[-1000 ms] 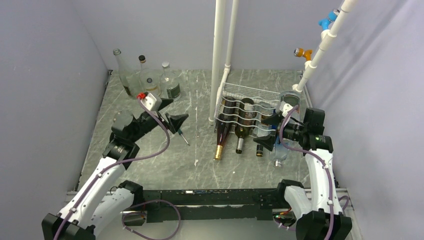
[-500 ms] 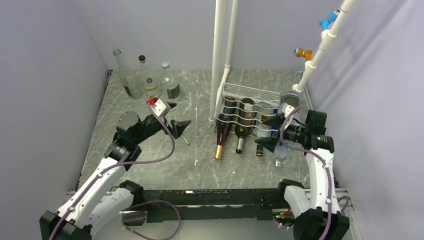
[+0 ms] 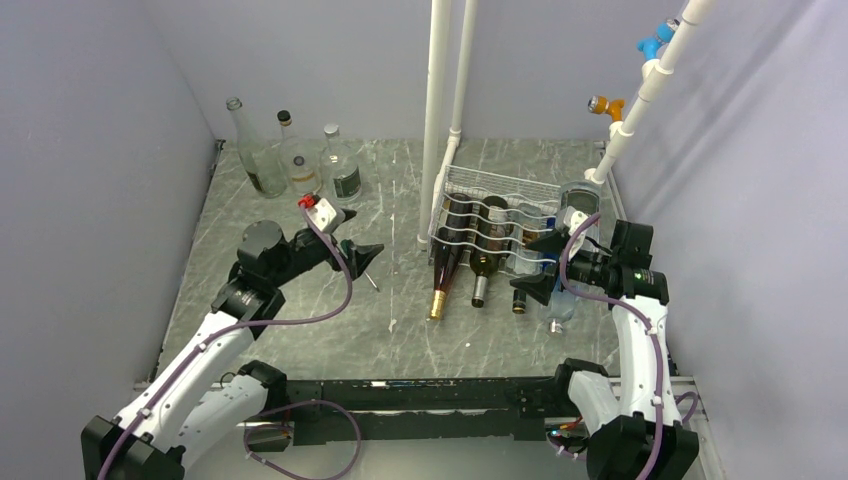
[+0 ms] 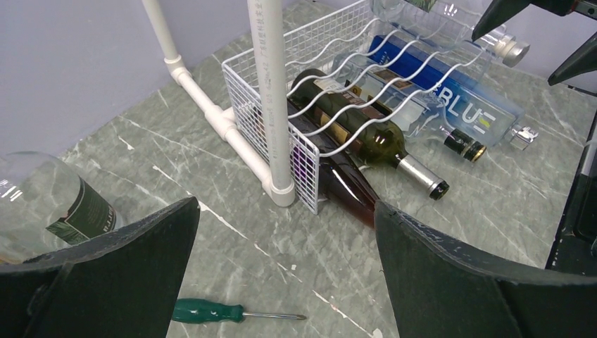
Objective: Take the wine bottle off the wine rack
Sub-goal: Pick up the wine bottle from the wine rack.
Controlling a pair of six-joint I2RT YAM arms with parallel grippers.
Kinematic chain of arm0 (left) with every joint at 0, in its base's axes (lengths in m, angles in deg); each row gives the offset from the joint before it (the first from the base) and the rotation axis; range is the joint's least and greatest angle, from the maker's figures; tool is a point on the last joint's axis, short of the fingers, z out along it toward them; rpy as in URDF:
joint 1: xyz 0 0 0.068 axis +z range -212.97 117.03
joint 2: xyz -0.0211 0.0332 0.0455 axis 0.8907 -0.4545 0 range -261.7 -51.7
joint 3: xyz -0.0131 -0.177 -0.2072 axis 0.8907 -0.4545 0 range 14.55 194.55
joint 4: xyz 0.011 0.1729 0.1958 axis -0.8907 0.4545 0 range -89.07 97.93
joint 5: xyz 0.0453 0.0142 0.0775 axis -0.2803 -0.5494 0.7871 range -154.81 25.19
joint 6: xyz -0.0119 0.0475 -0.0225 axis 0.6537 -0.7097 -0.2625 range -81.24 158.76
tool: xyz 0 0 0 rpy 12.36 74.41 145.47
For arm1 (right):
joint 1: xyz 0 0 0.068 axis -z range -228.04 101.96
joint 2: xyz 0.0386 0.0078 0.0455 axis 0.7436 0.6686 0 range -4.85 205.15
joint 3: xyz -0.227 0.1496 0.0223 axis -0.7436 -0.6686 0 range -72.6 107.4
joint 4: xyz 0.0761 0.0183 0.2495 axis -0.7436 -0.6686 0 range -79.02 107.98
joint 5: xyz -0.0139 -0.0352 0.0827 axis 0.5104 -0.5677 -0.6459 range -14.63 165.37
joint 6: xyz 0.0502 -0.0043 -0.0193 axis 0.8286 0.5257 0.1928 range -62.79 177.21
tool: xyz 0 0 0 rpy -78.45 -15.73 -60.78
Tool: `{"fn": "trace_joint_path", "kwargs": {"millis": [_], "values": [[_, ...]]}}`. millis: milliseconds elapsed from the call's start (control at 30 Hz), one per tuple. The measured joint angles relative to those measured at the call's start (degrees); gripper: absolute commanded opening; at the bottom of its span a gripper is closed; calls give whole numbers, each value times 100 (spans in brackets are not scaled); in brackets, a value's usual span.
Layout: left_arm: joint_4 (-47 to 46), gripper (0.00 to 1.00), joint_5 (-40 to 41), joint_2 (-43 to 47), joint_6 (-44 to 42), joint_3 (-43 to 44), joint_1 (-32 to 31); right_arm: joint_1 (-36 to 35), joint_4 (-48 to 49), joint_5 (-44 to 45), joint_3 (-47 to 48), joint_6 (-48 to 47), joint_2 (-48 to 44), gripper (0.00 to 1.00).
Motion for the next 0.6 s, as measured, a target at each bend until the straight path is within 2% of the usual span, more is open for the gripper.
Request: {"fn": "trace_joint_path", "kwargs": {"millis": [600], "values": [[107,100,-83,-98,9,11,0,0,-61,-2,0,-114,50,100]]}}
